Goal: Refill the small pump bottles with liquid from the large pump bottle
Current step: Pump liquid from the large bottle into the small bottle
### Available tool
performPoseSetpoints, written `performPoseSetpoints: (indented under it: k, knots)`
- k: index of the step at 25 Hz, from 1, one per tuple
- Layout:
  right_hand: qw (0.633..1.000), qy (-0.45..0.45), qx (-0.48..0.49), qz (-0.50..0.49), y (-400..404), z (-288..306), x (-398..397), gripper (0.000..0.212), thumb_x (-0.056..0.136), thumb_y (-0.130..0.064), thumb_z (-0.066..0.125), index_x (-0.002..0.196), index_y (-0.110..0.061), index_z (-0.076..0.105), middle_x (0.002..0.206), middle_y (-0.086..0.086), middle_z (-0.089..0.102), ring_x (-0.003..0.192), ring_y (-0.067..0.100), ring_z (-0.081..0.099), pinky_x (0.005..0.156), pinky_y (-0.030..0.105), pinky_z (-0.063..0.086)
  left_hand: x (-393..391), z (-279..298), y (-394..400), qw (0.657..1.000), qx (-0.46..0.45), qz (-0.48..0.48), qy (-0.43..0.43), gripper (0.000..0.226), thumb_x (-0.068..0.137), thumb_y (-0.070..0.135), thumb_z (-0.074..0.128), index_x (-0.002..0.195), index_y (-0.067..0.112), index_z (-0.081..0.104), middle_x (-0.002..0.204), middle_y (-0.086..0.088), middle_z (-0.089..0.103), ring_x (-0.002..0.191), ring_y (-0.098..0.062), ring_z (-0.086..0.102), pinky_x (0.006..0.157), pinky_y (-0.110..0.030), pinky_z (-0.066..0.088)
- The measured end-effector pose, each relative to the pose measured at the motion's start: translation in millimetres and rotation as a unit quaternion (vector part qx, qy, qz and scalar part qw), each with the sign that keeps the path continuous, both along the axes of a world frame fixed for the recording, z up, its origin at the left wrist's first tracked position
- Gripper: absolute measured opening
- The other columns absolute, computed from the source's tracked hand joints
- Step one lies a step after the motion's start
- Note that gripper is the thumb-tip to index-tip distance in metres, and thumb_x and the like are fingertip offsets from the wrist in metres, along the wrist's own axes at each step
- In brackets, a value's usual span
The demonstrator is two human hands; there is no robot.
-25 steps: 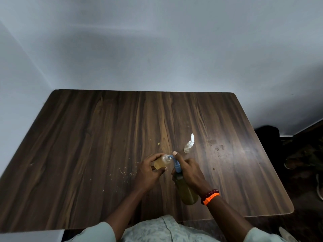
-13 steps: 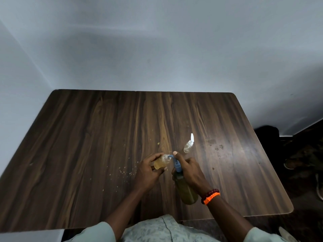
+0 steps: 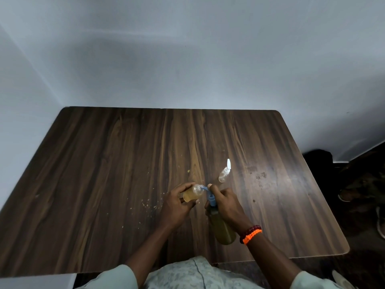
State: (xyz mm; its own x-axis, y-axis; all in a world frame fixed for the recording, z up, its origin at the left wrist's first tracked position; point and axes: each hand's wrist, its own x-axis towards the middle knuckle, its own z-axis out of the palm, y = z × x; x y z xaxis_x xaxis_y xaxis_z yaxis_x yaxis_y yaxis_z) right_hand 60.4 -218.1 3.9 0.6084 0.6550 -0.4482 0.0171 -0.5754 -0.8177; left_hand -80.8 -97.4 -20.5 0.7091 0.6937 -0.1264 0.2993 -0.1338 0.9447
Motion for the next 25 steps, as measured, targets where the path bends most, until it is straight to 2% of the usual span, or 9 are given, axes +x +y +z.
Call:
performPoseSetpoints:
  k: [4,8,10,13,16,18,20,23,25]
  knots:
    - [1.0,-0.006,0.001,-0.012,0.3,-3.7,0.9,0.054,0.096,-0.064,0.05,0.103,-0.011,0.061,0.096,0.01,0.072,0.088,0.026,0.073,0.091,0.051,0.06,1.2,1.1,-0.3,1.0,-0.01,-0.003,0.005,0.052,0.085,0.006,0.083,0.132,0.019,0.067,0.131,0.001,0.071,0.123,-0.013,0.066,0.105,-0.045,0.059]
    - [1.0,-0.009,-0.003,-0.008,-1.1,-3.1,1.8,0.075,0.076,-0.084,0.049,0.1,-0.014,0.06,0.086,0.003,0.073,0.071,0.011,0.074,0.072,0.032,0.06,0.4,2.3,-0.7,1.0,0.001,0.0,0.002,0.051,0.085,0.006,0.082,0.128,0.03,0.065,0.127,0.006,0.07,0.121,-0.01,0.066,0.104,-0.04,0.059]
    - [1.0,-0.022,-0.001,0.013,-2.4,-4.2,2.9,0.076,0.075,-0.087,0.053,0.095,-0.015,0.063,0.084,0.006,0.074,0.069,0.011,0.075,0.073,0.037,0.063,0.6,1.1,-0.2,1.0,-0.003,-0.003,0.004,0.05,0.085,0.007,0.083,0.13,0.023,0.067,0.13,0.005,0.071,0.123,-0.011,0.066,0.105,-0.042,0.058]
    - [0.999,-0.035,0.003,0.041,-1.0,-4.6,2.1,0.072,0.069,-0.086,0.042,0.088,-0.022,0.067,0.091,0.011,0.075,0.081,0.024,0.075,0.086,0.048,0.062,2.0,0.3,-0.7,1.0,-0.013,-0.006,0.013,0.054,0.085,0.006,0.082,0.136,0.016,0.066,0.133,0.001,0.07,0.126,-0.015,0.065,0.106,-0.047,0.057]
    - [1.0,-0.017,-0.002,-0.006,1.2,-7.5,3.7,0.083,0.072,-0.093,0.047,0.094,-0.015,0.064,0.089,0.007,0.075,0.077,0.019,0.076,0.081,0.042,0.063,3.0,0.9,-0.6,1.0,-0.009,-0.002,0.012,0.053,0.085,0.008,0.082,0.134,0.022,0.066,0.132,0.004,0.07,0.124,-0.012,0.065,0.105,-0.045,0.058]
    - [1.0,-0.019,-0.003,-0.01,2.2,-5.4,3.1,0.078,0.074,-0.089,0.047,0.088,-0.015,0.066,0.08,0.004,0.075,0.069,0.011,0.076,0.071,0.033,0.061,2.7,1.8,-0.4,1.0,-0.006,-0.002,0.009,0.052,0.086,0.008,0.082,0.13,0.029,0.065,0.128,0.009,0.07,0.122,-0.007,0.065,0.104,-0.041,0.059]
    - [1.0,-0.016,-0.003,0.003,2.9,-3.7,3.3,0.074,0.078,-0.083,0.047,0.087,-0.013,0.068,0.083,0.007,0.077,0.072,0.018,0.077,0.076,0.038,0.063,2.4,2.1,0.0,1.0,-0.007,-0.001,0.008,0.051,0.086,0.008,0.082,0.128,0.032,0.064,0.127,0.01,0.069,0.121,-0.005,0.064,0.104,-0.04,0.059]
    - [0.999,-0.023,-0.02,0.027,3.9,-3.6,2.3,0.053,0.096,-0.062,0.052,0.096,-0.01,0.067,0.098,0.014,0.073,0.089,0.03,0.074,0.088,0.05,0.062,2.3,0.2,-0.8,1.0,-0.018,-0.006,0.011,0.053,0.086,0.007,0.081,0.135,0.017,0.065,0.135,0.0,0.068,0.126,-0.014,0.064,0.106,-0.044,0.058]
    - [1.0,-0.023,-0.014,0.011,5.1,-2.8,2.0,0.044,0.098,-0.056,0.054,0.092,-0.014,0.065,0.091,0.008,0.072,0.081,0.022,0.074,0.082,0.045,0.063,1.6,1.0,-0.9,1.0,-0.018,-0.008,0.012,0.054,0.087,0.007,0.081,0.137,0.015,0.064,0.136,-0.001,0.069,0.126,-0.014,0.064,0.107,-0.043,0.058]
